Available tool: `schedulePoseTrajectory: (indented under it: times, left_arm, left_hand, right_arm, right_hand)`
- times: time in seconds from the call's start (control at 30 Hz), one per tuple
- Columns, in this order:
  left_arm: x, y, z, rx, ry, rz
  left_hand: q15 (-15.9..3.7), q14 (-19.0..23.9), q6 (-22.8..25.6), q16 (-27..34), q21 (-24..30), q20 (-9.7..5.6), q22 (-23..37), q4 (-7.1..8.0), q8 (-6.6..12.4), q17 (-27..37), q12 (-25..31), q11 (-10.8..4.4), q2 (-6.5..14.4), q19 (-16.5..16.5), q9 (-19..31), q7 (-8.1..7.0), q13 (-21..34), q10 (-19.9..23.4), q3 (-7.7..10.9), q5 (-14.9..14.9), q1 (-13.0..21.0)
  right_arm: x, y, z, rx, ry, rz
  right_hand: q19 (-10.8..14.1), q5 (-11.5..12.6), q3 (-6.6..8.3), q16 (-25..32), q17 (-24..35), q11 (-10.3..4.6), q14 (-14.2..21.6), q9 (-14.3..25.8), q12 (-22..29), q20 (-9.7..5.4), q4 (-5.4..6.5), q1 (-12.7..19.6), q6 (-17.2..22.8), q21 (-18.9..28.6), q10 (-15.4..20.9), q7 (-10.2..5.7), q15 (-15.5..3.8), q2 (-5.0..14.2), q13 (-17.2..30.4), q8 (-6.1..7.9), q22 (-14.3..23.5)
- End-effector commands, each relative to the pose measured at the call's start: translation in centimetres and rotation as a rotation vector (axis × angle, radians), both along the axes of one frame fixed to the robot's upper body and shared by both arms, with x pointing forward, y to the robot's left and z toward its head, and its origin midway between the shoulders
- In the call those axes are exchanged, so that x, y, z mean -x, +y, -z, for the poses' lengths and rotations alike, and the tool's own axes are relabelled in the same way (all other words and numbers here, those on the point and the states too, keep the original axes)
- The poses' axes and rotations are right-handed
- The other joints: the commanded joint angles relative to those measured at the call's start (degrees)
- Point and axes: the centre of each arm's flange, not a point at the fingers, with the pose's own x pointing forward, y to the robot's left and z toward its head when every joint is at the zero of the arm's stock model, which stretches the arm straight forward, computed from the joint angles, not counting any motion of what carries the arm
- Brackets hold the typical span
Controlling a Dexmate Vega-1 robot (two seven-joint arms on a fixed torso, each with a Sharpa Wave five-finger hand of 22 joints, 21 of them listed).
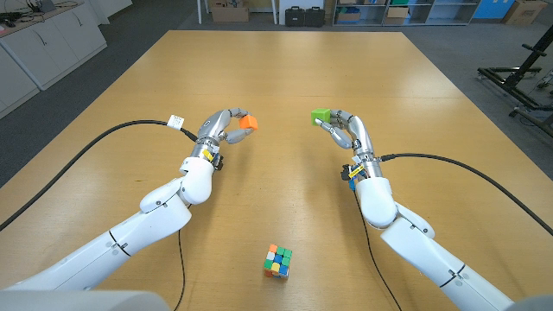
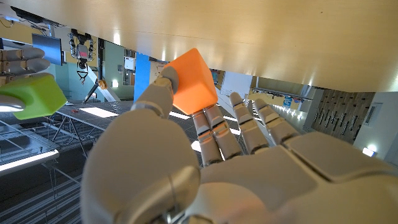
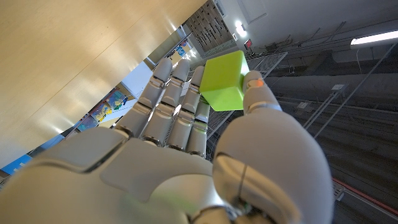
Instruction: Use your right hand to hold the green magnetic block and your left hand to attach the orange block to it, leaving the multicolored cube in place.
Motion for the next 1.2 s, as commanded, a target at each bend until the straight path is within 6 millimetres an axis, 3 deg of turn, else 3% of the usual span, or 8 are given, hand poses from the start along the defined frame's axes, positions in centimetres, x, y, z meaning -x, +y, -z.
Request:
schedulePoseTrajectory:
  times: [0.03, 1.2]
  left_arm:
    - [0.4, -0.5, 0.2, 0.045, -0.031, 0.055]
    - [0.8, -2.2, 1.2, 0.162, -0.081, 0.221]
  left_hand:
    - [-9.61, 0.4, 2.1, -0.2, -0.1, -0.05, 0.0, 1.09, 0.28, 0.2, 0.5, -2.32, 1.5, 0.3, 0.1, -1.64, 0.2, 3.3, 1.42, 0.2, 0.1]
    - [-9.74, 0.7, 2.4, -0.3, -0.1, 0.04, 0.0, 1.07, 0.36, 0.2, 0.3, -2.29, 1.5, 0.6, 0.2, -1.93, 0.5, 3.8, 1.6, 0.2, -0.1]
  right_arm:
    - [0.0, 0.1, -0.1, -0.006, -0.012, -0.015]
    - [0.0, 1.2, -0.7, 0.002, -0.039, -0.056]
  right_hand:
    - [-0.2, 0.2, 0.61, -0.4, 0.2, -6.24, 0.4, 0.2, 0.3, -4.31, 0.65, 4.3, 7.7, 0.5, 6.5, -7.23, -4.61, 4.46, 0.4, 0.2, -0.1]
    - [-0.3, 0.2, 0.55, -0.3, 0.3, -6.23, 0.8, 0.2, 0.2, -4.43, 0.66, 4.4, 8.0, 0.9, 6.7, -7.3, -5.09, 4.52, 0.4, 0.2, -0.1]
